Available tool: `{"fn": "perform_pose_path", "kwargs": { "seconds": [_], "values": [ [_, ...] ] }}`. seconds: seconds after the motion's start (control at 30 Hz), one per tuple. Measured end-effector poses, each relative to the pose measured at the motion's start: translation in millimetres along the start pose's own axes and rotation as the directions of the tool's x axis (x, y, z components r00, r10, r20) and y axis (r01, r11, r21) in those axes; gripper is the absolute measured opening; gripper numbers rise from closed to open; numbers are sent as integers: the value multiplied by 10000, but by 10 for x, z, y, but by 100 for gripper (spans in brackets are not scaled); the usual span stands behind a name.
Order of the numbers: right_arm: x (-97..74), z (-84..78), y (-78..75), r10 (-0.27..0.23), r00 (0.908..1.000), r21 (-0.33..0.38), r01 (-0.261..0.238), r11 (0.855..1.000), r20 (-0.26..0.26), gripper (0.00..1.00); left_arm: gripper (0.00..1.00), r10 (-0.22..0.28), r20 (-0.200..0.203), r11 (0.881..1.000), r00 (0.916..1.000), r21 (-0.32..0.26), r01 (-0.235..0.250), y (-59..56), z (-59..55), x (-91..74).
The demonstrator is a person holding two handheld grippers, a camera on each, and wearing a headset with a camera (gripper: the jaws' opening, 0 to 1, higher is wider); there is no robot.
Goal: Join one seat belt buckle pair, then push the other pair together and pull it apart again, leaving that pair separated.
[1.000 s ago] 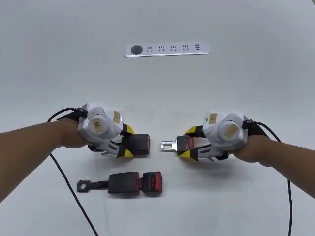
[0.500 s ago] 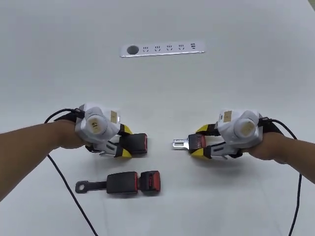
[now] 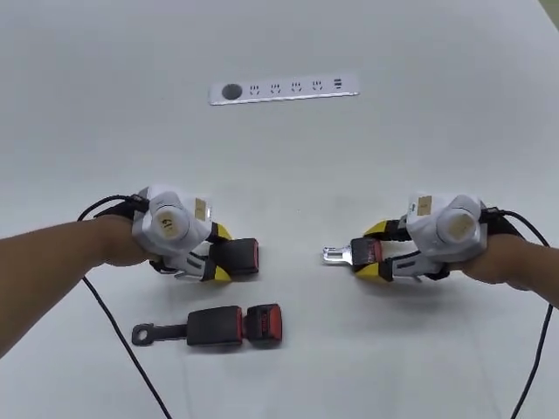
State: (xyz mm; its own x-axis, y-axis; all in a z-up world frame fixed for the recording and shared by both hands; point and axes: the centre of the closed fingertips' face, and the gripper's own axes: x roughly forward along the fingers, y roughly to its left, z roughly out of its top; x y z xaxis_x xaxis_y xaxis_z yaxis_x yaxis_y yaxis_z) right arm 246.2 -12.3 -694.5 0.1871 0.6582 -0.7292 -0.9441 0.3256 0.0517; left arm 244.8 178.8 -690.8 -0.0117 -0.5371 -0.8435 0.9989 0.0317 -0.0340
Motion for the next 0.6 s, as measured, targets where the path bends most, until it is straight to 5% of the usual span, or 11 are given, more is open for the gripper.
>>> {"fn": "perform_pose_path", "kwargs": {
  "seconds": [0.6],
  "values": [
    [-85, -102, 34, -175, 9998, -36, 175, 9998, -54, 37, 35, 111, -362, 9996, 9993, -250, -120, 4, 19, 12]
  ]
}}
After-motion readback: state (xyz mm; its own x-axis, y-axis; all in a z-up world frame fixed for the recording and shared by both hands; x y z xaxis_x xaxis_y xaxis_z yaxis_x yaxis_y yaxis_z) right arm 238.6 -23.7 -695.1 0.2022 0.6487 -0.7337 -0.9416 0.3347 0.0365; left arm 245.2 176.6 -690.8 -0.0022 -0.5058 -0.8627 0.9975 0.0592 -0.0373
